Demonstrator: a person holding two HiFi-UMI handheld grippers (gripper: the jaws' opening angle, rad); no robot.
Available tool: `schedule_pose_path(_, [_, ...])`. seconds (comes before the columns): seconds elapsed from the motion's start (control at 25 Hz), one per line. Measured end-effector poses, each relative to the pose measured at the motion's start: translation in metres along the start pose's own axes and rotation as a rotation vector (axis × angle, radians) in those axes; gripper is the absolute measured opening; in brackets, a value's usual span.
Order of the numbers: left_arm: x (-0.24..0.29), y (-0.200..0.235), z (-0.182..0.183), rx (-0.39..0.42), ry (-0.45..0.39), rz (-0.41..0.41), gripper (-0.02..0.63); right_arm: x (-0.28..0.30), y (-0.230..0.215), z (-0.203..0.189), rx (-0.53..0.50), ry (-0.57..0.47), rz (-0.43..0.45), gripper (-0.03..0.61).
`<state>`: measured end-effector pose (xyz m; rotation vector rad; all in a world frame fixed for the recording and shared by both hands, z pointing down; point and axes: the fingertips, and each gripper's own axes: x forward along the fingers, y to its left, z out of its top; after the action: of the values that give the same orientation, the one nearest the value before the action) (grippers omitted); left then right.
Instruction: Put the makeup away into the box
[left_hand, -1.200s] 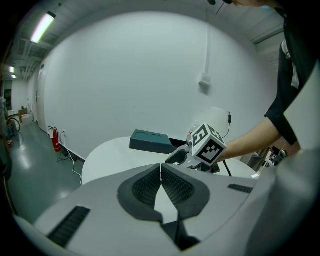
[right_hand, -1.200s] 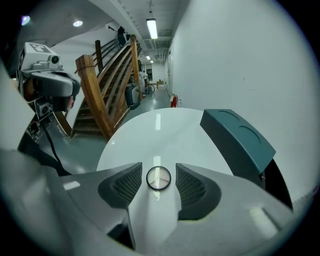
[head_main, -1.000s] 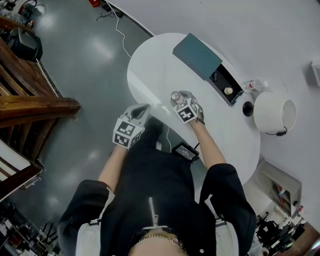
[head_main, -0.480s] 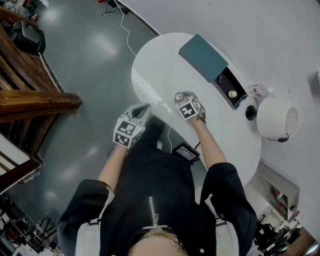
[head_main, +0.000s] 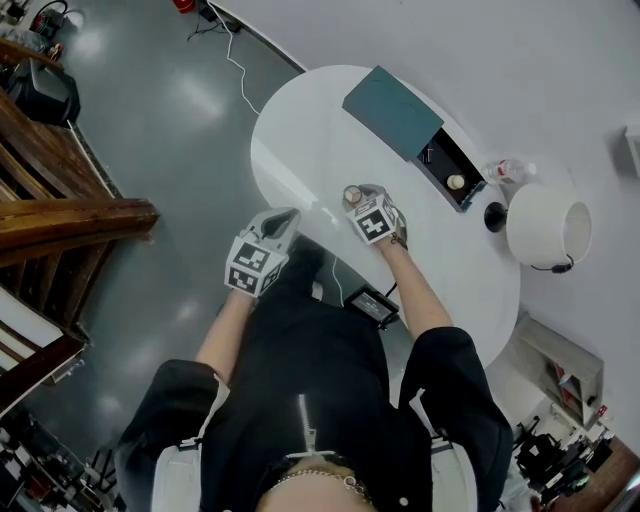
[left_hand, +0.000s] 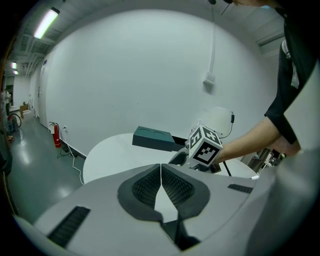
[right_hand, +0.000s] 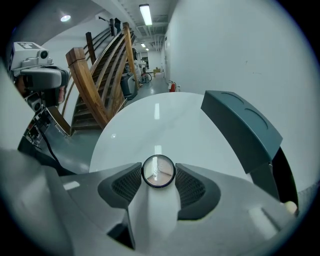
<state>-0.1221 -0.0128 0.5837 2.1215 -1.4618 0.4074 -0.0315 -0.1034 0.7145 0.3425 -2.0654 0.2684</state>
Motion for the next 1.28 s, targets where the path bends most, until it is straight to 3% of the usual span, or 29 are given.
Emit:
schedule_pose_path(0.96, [0.127, -0.070, 0.080, 0.198, 0.045, -0.354, 0.014, -0.101, -0.112, -0.031, 0.298, -0.118, -0.226, 0.207])
schedule_pose_path(1.28, [0.153, -0.087, 0.084, 0.230, 0.082, -0.426, 0.014, -0.126, -0.154, -0.046, 0.456, -0.164, -0.304, 0.207])
